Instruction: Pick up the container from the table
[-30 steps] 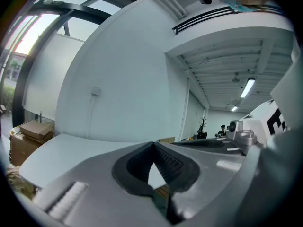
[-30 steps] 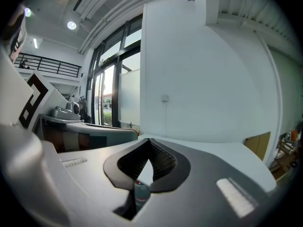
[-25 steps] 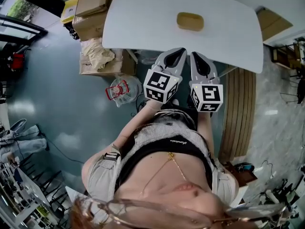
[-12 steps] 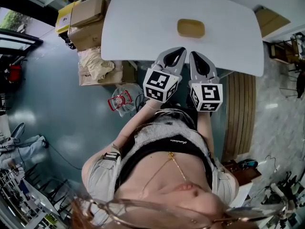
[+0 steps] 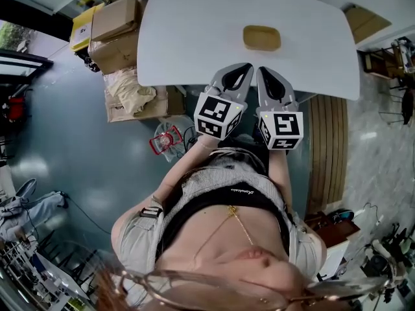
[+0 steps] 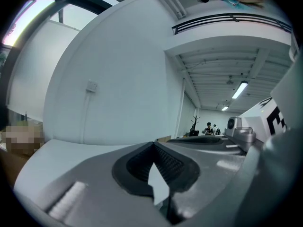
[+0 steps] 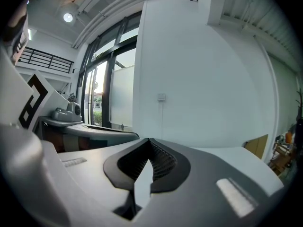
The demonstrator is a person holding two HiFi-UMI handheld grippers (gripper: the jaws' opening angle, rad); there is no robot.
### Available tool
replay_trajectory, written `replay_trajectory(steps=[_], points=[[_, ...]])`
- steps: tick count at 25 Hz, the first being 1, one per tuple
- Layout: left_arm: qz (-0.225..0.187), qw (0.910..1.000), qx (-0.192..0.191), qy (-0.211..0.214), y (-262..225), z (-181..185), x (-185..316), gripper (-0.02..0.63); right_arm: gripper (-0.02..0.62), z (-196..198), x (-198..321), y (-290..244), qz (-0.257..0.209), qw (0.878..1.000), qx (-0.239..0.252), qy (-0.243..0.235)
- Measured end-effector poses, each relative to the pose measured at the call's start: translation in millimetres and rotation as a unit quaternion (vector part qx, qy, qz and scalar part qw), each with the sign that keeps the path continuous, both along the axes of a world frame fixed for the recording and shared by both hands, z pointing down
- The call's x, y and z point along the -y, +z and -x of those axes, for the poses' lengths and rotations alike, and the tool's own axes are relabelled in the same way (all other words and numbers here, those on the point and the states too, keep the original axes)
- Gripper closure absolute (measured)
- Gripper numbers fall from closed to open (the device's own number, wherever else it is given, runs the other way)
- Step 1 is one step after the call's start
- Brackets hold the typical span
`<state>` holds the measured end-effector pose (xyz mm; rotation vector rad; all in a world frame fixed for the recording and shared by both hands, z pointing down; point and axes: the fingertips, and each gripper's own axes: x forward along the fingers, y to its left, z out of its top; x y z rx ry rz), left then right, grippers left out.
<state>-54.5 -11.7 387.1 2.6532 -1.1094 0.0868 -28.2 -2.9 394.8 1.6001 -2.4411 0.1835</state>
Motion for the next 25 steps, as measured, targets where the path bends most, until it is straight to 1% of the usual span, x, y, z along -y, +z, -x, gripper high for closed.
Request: replay_trajectory(steps=[5, 10, 15, 19, 25], points=[[-0.003, 1.0, 0.003, -0.004, 0.6, 12.1, -0.5, 0.605, 0.572, 9.7, 0.6, -0.2, -0.001, 1.0, -0.005, -0.002], [-0.026, 0.9995, 0.008, -0.015, -7.9, 21.3, -1.3, 0.605, 0.571, 15.7, 0.6, -4.5, -0.004, 1.0, -0.01, -0.01], [-0.034, 0.9989, 0.013, -0.031, -8.4, 24.7, 5.0, 0.605, 0.571, 14.9, 8.2, -4.1, -0.005, 1.0, -0.009, -0.017], [-0.034, 0.9985, 0.017, -0.039, -5.7, 19.2, 15.4, 0.605, 0.572, 10.0, 17.6, -1.5, -0.005, 1.0, 0.0, -0.024], [-0.023, 0.9985, 0.028, -0.04, -1.8, -4.6, 40.9, 0.605, 0.571, -11.7, 41.4, 0.9, 0.0, 1.0, 0.007, -0.023]])
